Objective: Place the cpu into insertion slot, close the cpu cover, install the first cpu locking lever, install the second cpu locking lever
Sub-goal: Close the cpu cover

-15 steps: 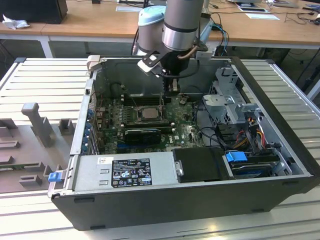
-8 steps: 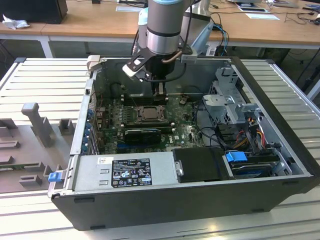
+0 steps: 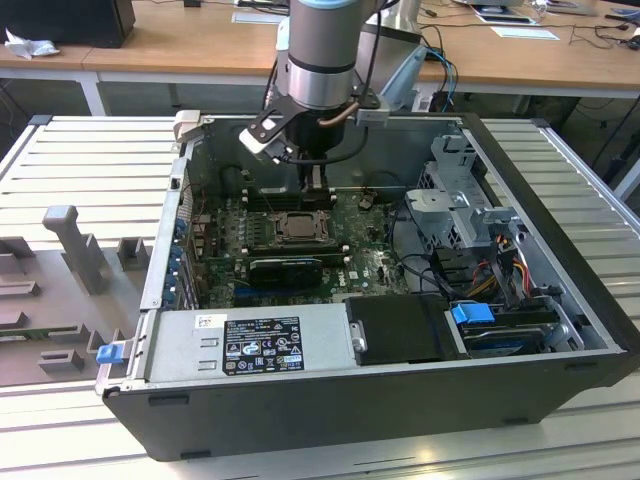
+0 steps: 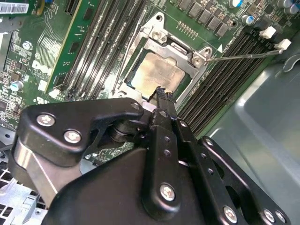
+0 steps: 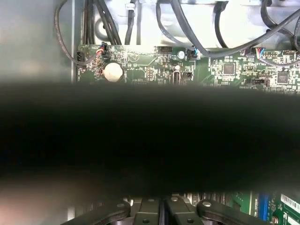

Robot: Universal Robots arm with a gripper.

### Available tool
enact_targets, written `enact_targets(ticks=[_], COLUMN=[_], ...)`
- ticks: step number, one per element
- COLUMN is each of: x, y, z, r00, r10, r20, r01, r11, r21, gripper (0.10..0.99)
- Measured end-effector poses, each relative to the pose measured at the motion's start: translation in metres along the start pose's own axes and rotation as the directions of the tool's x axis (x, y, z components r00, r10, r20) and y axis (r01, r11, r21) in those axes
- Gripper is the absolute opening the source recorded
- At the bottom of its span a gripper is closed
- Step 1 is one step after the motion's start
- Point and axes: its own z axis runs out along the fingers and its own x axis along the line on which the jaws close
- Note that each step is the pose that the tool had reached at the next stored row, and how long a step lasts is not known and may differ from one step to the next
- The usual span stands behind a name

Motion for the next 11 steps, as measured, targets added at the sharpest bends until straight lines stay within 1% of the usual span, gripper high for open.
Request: enact_targets(ticks=[2,3,6,9,11], x=[0.0000,0.0000,0.0000,0.0000,-0.0001], y=[-0.0012,-0.0040,-0.0090,-0.0126,-0.0134], z=[0.0001,0.0008,0.0044,0.0090,0.0126], r00=[1.0000,1.0000,1.0000,1.0000,0.9997], r10=[0.000,0.000,-0.001,-0.005,-0.023], r20=[0.0001,0.0000,0.0002,0.0003,0.0008], r01=[0.000,0.000,0.001,0.005,0.023], r11=[1.0000,1.0000,0.9999,0.9999,0.9996], r21=[-0.001,-0.006,-0.012,-0.013,-0.013], gripper=[0.106,0.106,0.106,0.106,0.106])
